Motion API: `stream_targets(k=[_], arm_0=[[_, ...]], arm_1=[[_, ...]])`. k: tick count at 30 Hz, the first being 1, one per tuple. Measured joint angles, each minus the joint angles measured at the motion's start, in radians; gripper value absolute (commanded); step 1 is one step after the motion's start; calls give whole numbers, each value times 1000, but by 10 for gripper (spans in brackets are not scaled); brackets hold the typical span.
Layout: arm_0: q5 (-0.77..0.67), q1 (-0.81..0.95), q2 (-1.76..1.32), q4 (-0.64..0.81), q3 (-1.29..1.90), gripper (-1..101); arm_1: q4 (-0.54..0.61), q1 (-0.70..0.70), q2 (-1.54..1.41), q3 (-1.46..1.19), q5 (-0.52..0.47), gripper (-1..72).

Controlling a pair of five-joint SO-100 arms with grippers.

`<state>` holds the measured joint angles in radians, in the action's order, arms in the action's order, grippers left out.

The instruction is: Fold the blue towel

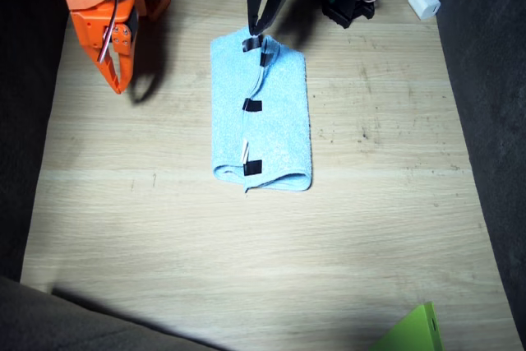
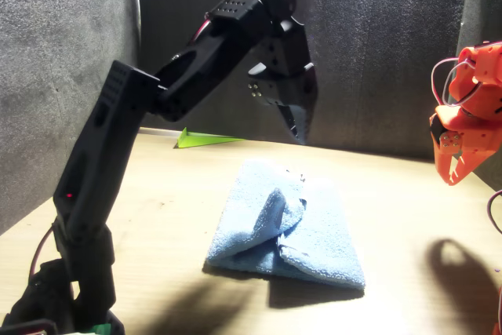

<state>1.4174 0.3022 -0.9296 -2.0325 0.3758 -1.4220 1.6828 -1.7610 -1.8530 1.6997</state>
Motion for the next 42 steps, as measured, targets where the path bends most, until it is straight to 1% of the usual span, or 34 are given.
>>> stream_targets(k=[3, 8, 10, 14, 19, 32, 41, 42], arm_0=[[-35, 40, -54, 38, 156, -5], [-48, 54, -319, 299, 643, -5], [-66, 52, -348, 331, 761, -5], [-84, 29, -383, 399, 897, -5], [-101, -6, -417, 443, 977, -5], [-104, -98, -405, 440, 983, -4], [-23, -245, -291, 428, 954, -4], [-17, -265, -273, 399, 942, -4]], arm_1=[[0, -25, -15, 0, -14, 0], [-3, -17, -20, 0, -20, 0], [-2, -23, -20, 0, -20, 0], [0, -17, -20, 0, -14, 0], [-3, -18, -20, 0, -14, 0], [-3, -18, -38, 0, -20, 0], [-14, -18, -55, 0, -20, 0], [-15, -18, -64, 0, -20, 0]])
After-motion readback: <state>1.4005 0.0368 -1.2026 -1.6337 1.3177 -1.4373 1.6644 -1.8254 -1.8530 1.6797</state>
